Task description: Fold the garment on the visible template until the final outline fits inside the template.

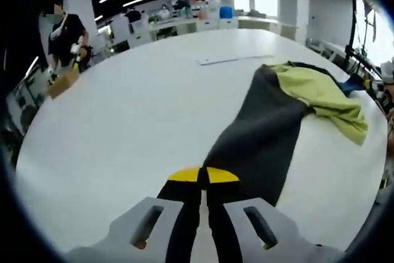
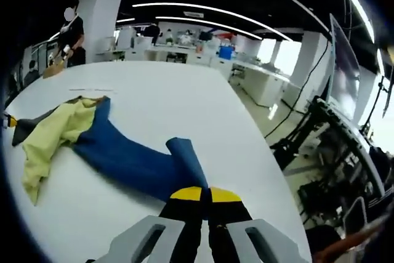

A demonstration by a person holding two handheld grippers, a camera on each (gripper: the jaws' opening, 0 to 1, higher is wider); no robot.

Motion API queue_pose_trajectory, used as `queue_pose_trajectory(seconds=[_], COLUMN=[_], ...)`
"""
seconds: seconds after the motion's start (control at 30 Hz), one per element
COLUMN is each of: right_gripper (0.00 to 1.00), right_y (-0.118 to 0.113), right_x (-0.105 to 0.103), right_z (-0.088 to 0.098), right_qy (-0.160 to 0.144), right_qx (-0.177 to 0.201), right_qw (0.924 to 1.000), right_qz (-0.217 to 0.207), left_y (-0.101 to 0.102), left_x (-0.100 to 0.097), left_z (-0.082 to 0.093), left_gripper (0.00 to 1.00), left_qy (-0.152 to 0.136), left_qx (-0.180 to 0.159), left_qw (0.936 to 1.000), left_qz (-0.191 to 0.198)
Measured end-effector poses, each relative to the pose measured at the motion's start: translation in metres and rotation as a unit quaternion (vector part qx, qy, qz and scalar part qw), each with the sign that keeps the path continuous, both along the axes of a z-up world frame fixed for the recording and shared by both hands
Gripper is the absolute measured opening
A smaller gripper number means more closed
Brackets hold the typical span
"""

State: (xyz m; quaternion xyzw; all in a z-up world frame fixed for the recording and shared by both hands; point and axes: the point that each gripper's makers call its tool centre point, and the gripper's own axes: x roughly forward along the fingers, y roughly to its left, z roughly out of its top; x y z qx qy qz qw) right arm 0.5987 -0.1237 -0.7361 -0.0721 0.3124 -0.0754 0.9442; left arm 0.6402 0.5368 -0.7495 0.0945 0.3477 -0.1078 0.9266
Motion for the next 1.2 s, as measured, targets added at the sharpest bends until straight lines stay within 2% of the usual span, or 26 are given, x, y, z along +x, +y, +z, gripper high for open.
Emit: queue_pose_trajectory(seconds=[0.1, 0.27, 0.4, 0.53, 0.67, 0.93, 1.03, 1.17, 1.2], right_gripper=[0.00, 0.00, 0.00, 0.00, 0.00, 0.00, 0.00, 0.00, 0.00], right_y=[-0.007, -0.019, -0.031, -0.033, -0.035, -0.038, -0.040, -0.034, -0.031], right_x=[-0.002, -0.006, -0.009, -0.010, -0.008, -0.005, -0.005, -0.003, -0.002], right_z=[-0.004, -0.014, -0.021, -0.029, -0.035, -0.036, -0.036, -0.033, -0.032], right_qy=[-0.002, 0.011, 0.022, 0.030, 0.039, 0.043, 0.040, 0.031, 0.030], right_qx=[0.003, -0.003, 0.001, 0.007, 0.007, 0.009, 0.023, 0.026, 0.024], right_qw=[0.9999, 0.9996, 0.9991, 0.9989, 0.9984, 0.9982, 0.9977, 0.9988, 0.9992], right_qz=[-0.010, -0.028, -0.038, -0.036, -0.040, -0.042, -0.050, -0.027, -0.013], left_y=[0.005, 0.012, 0.020, 0.022, 0.024, 0.037, 0.038, 0.040, 0.037], left_x=[0.003, 0.009, 0.013, 0.011, 0.011, 0.015, 0.016, 0.015, 0.014], left_z=[-0.003, -0.002, -0.001, 0.000, 0.001, 0.003, 0.002, 0.003, 0.004], left_gripper=[0.00, 0.00, 0.00, 0.00, 0.00, 0.00, 0.00, 0.01, 0.01], left_qy=[0.003, 0.007, 0.007, 0.008, 0.010, 0.012, 0.014, 0.012, 0.010], left_qx=[0.009, 0.006, 0.016, 0.003, 0.021, 0.039, 0.038, 0.038, 0.024], left_qw=[1.0000, 0.9999, 0.9998, 0.9996, 0.9995, 0.9988, 0.9987, 0.9985, 0.9989], left_qz=[0.001, 0.013, 0.012, 0.025, 0.020, 0.027, 0.031, 0.038, 0.040])
